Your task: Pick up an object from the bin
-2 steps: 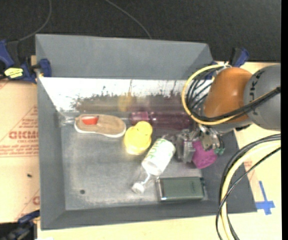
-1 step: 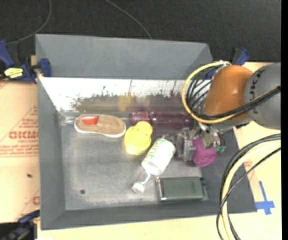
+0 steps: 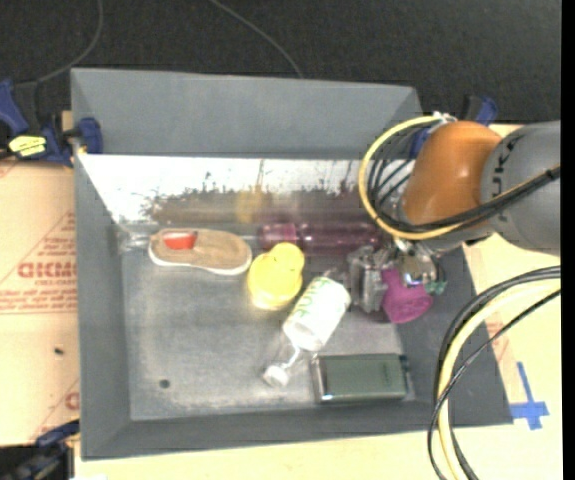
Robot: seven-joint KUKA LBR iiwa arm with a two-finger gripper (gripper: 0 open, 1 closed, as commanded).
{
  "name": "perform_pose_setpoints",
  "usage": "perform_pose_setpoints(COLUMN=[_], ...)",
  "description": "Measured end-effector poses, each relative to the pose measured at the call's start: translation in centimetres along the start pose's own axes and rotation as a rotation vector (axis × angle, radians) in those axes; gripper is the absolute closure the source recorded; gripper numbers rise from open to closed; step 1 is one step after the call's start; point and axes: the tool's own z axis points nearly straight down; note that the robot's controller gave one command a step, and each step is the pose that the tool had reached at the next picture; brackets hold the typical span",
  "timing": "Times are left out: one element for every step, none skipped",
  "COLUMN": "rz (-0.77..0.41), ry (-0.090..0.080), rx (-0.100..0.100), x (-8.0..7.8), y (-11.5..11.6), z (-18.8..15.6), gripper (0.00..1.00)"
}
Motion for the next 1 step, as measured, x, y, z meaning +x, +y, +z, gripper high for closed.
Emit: perform_pose_setpoints(rz=[-0.016], ry=[-0.001], rx=[-0.007], x=[0.82], y=[-0.28], z=[-0.10], gripper=[1.00])
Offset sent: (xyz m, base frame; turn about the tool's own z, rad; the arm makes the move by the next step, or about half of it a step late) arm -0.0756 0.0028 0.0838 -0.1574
